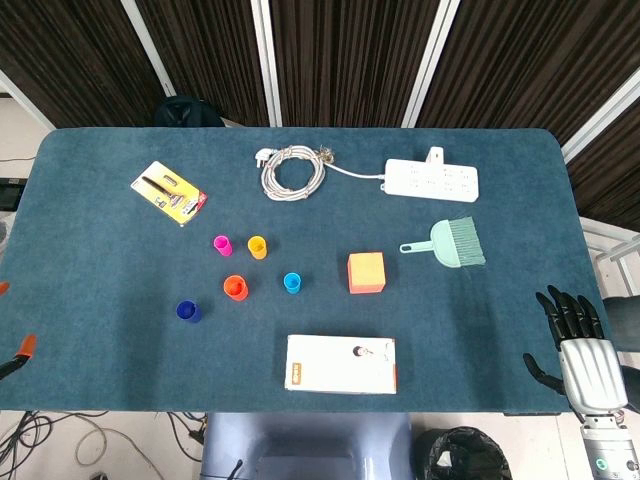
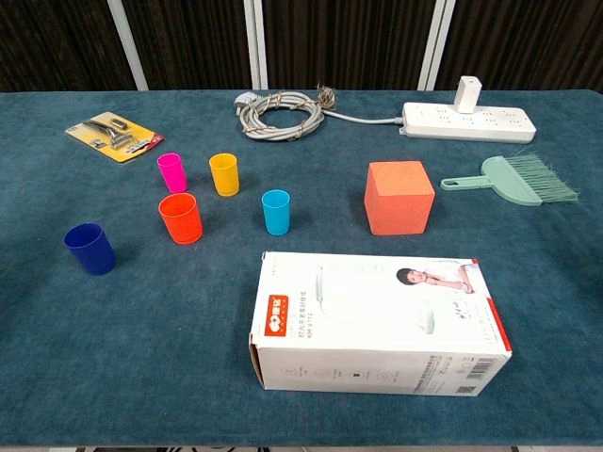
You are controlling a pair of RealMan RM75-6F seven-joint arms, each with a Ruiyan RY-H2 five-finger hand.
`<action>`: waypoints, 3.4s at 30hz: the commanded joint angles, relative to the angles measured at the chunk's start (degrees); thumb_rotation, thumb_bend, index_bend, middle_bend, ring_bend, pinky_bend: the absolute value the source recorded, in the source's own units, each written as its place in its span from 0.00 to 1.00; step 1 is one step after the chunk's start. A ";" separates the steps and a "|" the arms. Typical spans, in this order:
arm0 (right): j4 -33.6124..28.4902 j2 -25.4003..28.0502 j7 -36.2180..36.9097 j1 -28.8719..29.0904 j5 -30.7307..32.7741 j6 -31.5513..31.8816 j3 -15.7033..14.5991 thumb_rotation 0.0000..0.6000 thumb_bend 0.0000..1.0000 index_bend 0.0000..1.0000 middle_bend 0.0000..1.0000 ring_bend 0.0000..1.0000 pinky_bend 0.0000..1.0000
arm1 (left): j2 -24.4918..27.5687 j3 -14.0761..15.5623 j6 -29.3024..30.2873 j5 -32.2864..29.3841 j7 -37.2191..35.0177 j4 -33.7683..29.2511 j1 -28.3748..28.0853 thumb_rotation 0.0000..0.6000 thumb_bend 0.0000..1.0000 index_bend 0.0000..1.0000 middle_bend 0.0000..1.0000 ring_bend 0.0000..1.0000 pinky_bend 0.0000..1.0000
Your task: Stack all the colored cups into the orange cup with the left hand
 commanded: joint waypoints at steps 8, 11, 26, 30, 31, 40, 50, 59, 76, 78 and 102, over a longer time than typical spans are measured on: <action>-0.17 0.19 1.06 -0.10 -0.58 0.47 -0.13 1.00 0.34 0.09 0.04 0.09 0.04 | 0.47 0.63 2.24 1.73 0.30 -1.00 1.11 1.00 0.26 0.19 0.11 0.00 0.00; -0.32 0.24 1.50 -0.18 -0.44 0.63 -0.03 1.00 0.34 0.09 0.04 0.09 0.04 | 0.43 0.78 2.49 1.97 0.47 -1.03 1.27 1.00 0.26 0.19 0.11 0.00 0.00; -0.13 0.11 1.26 0.00 1.08 -0.67 0.12 1.00 0.34 0.09 0.04 0.09 0.04 | 0.41 0.90 0.01 0.49 0.51 -1.52 0.54 1.00 0.26 0.17 0.11 0.00 0.00; -0.41 0.28 1.41 -0.13 0.46 -0.24 -0.07 1.00 0.34 0.09 0.04 0.09 0.04 | 0.83 1.02 -0.33 0.87 -0.10 -1.43 0.39 1.00 0.25 0.17 0.11 0.00 0.00; -0.48 0.31 1.41 -0.16 0.42 -0.21 -0.10 1.00 0.34 0.09 0.04 0.09 0.04 | 1.00 1.08 -1.12 1.08 -0.96 -1.15 -0.02 1.00 0.25 0.17 0.11 0.00 0.00; -1.02 0.48 1.07 -0.15 -0.02 0.12 -0.07 1.00 0.34 0.09 0.04 0.09 0.04 | 4.24 -0.05 -16.47 0.90 0.51 -1.26 -9.49 1.00 0.15 0.13 0.11 0.00 0.00; -1.50 0.80 1.29 -0.43 0.29 0.51 0.07 1.00 0.34 0.09 0.04 0.09 0.04 | 2.48 -1.37 -36.05 -5.58 9.99 -1.74 -21.70 1.00 0.15 0.11 0.11 0.00 0.00; -1.60 0.89 1.20 -0.39 0.15 0.59 0.12 1.00 0.34 0.09 0.04 0.09 0.04 | -3.46 -1.98 -41.89 -11.95 17.33 -0.02 -27.34 1.00 0.15 0.16 0.12 0.00 0.00; -1.40 1.32 2.41 -0.52 0.75 0.70 0.46 1.00 0.34 0.09 0.04 0.09 0.04 | -10.19 -1.48 -42.36 -21.84 27.43 3.01 -32.70 1.00 0.24 0.29 0.12 0.00 0.00; -1.38 1.32 2.45 -0.52 0.74 0.67 0.44 1.00 0.34 0.09 0.04 0.09 0.04 | -10.52 -1.27 -41.87 -22.75 28.24 3.15 -32.86 1.00 0.24 0.29 0.12 0.00 0.00; -1.19 0.68 2.56 -0.35 1.66 -0.03 0.69 1.00 0.34 0.09 0.04 0.09 0.04 | -11.30 1.33 -41.09 -24.87 29.64 2.42 -34.91 1.00 0.24 0.33 0.13 0.00 0.00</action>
